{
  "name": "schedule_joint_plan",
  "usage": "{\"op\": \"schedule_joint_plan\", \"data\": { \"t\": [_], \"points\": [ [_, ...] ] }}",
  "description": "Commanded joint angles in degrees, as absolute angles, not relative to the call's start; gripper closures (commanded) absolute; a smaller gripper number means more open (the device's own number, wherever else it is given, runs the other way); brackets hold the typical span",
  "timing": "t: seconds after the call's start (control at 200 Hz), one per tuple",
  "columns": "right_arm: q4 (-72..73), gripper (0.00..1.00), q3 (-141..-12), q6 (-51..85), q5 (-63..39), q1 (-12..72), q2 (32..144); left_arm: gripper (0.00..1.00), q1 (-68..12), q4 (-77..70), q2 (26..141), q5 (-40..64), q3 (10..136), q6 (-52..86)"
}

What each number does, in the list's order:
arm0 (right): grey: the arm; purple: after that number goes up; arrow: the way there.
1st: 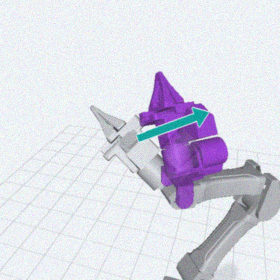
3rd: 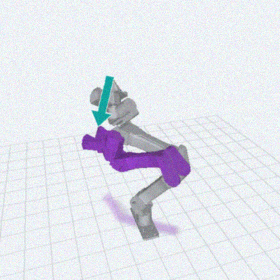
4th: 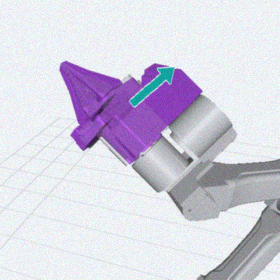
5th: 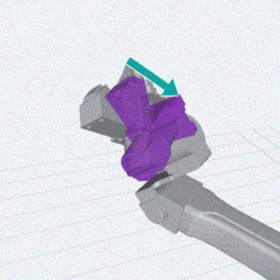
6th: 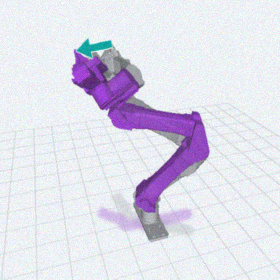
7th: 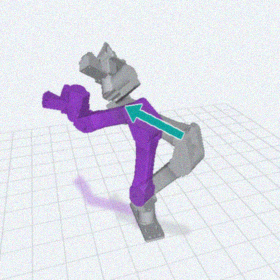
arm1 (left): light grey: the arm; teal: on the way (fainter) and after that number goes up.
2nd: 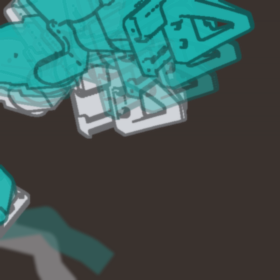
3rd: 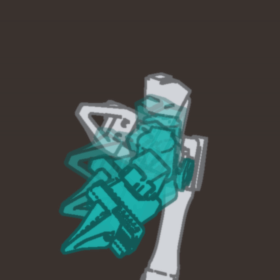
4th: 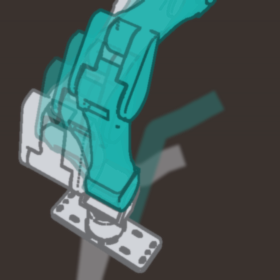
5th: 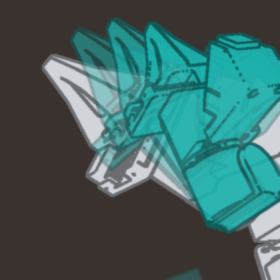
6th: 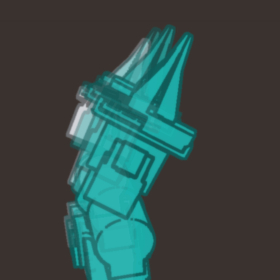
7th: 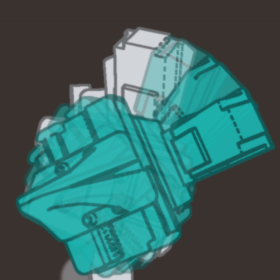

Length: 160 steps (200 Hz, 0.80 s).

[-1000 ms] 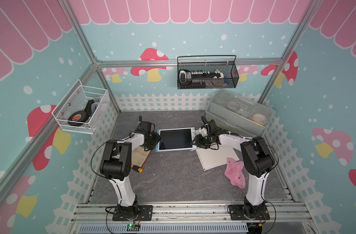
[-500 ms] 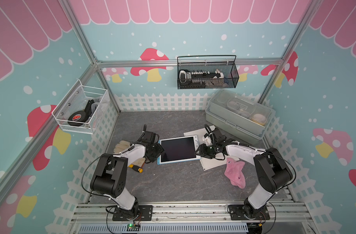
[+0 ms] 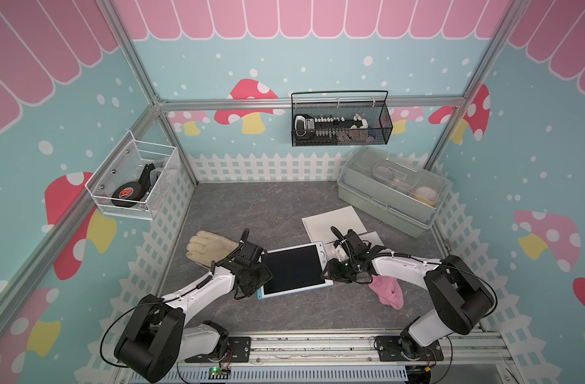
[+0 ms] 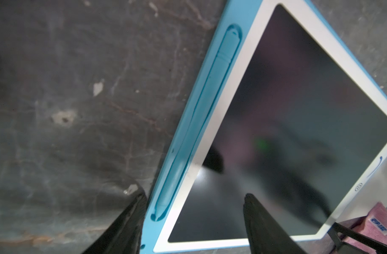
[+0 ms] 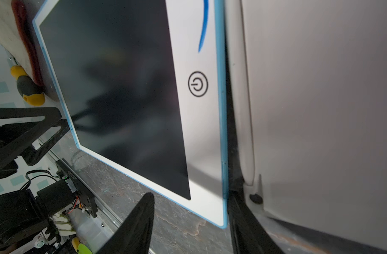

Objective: Wipe the drawing tablet
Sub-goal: Move the drawing tablet to the center of the board.

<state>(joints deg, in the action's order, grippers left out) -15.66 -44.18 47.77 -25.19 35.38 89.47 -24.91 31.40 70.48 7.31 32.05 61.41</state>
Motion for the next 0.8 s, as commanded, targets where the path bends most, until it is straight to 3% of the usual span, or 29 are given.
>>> {"op": "schedule_joint_plan", "data": {
  "t": [0.0,0.795],
  "points": [
    [-10.59,0.46,-43.58,49.46,-30.59,38.07,87.78,0.32,-27.19,29.96,68.25,12.65,29.81,65.61],
    [-14.04,0.42,-42.42,48.77,-23.79,42.45,88.04,0.32,-30.83,29.66,63.40,10.50,25.51,67.96]
  ]
}}
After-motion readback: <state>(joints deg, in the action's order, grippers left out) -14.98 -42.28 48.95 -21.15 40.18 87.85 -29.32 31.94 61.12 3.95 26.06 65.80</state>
